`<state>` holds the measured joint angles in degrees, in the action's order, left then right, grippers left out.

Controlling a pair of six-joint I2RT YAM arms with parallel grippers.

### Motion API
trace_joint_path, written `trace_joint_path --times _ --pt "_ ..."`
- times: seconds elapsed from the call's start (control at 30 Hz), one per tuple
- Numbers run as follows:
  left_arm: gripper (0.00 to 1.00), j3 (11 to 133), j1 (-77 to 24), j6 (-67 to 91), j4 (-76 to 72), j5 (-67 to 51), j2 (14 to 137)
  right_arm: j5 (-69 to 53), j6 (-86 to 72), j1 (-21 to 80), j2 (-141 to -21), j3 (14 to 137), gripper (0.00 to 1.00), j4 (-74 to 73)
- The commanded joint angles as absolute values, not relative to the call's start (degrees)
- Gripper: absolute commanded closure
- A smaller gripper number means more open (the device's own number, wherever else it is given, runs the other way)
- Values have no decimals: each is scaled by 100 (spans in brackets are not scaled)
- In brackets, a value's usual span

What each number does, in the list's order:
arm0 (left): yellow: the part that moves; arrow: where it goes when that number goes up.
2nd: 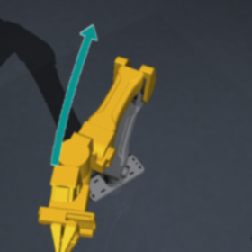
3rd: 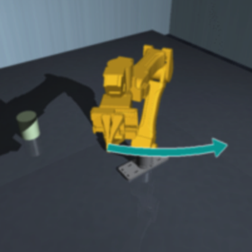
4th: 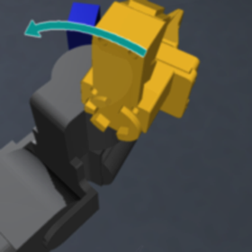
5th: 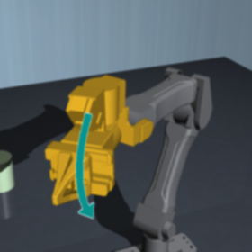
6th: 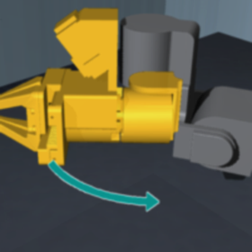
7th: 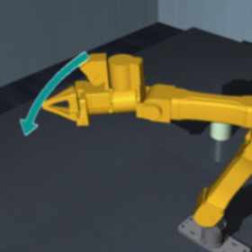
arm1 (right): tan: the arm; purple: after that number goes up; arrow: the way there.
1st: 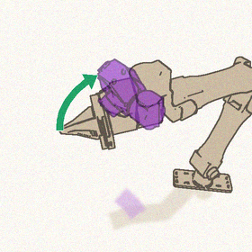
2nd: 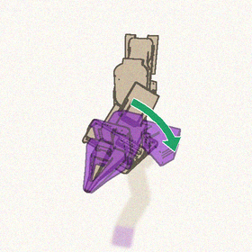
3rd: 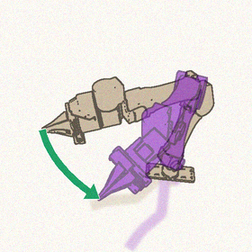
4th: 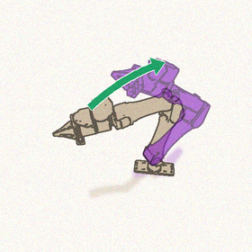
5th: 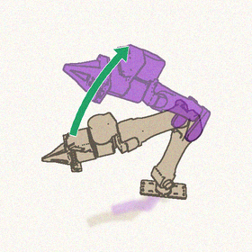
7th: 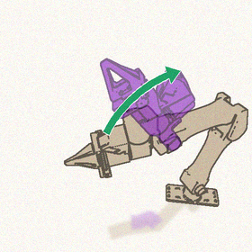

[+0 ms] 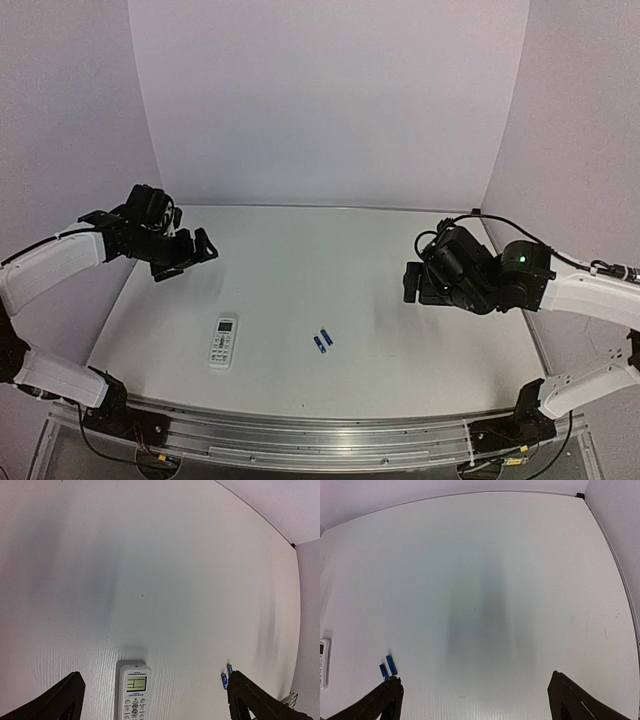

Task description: Load the batteries into the remote control

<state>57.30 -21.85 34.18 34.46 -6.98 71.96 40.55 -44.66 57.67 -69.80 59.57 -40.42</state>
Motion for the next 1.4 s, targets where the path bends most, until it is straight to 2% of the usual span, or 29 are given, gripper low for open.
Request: trace_joint_path --times 0.0,0.4,0.6,0.9,1.23,1.37 --pt "0 5739 -2180 3249 3488 -992 7407 4212 -4480 5773 -6985 6078 2 -4098" --pt "0 5354 -2414 3216 3463 -1696 8109 4287 -4298 5774 -7266 6053 2 -4099" --pt "0 5408 -3112 3455 3715 -1106 8592 4281 -4279 5774 -7313 5987 2 -4095" --pt "1 5407 -3234 3442 3944 -834 8880 4260 -4278 5774 -7373 5959 2 -4096" --pt "11 5473 -3423 3410 3653 -1051 9395 4239 -4338 5772 -7605 5991 2 -4096" --pt "18 5618 -3508 3438 3780 -921 9729 4237 -4301 5774 -7791 6089 2 -4100"
